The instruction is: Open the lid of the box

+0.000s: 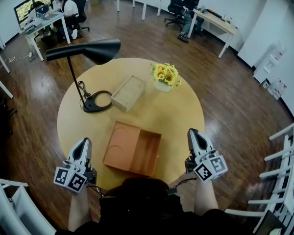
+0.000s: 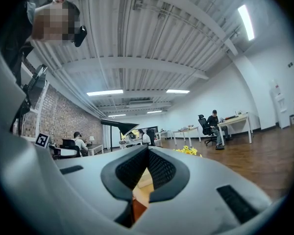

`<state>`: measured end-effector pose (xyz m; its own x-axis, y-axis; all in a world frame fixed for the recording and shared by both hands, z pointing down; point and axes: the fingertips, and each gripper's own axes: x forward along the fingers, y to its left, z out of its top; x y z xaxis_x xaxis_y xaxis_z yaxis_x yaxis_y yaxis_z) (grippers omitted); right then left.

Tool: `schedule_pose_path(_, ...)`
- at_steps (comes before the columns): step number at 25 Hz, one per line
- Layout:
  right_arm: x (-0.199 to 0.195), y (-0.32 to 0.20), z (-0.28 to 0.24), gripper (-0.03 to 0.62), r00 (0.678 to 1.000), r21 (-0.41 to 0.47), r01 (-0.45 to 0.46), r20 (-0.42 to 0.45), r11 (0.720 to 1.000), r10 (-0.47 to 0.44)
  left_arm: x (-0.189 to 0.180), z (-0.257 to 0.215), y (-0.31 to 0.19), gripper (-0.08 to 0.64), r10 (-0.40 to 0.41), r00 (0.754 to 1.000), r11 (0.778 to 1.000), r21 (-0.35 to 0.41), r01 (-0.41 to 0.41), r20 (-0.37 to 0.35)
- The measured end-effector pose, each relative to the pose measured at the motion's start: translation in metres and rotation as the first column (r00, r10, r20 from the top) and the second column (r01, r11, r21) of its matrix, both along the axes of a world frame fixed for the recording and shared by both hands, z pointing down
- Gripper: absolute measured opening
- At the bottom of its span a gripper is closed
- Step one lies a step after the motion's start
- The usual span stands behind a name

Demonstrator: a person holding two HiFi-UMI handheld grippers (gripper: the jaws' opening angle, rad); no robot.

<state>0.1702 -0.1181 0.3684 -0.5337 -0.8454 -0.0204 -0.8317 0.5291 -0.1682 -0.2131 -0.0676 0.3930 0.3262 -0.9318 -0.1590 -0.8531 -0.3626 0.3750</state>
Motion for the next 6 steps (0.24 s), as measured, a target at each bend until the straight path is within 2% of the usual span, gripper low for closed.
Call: schedule_pose_path(6, 0.0066, -0.0024, 0.0047, 0.002, 1.000, -0.007, -0.009, -0.002, 1.000, 0.009, 0.0072, 0.0004, -0.0043, 0.000, 0.007, 1.000, 1.000, 0.001, -0.007, -0.010)
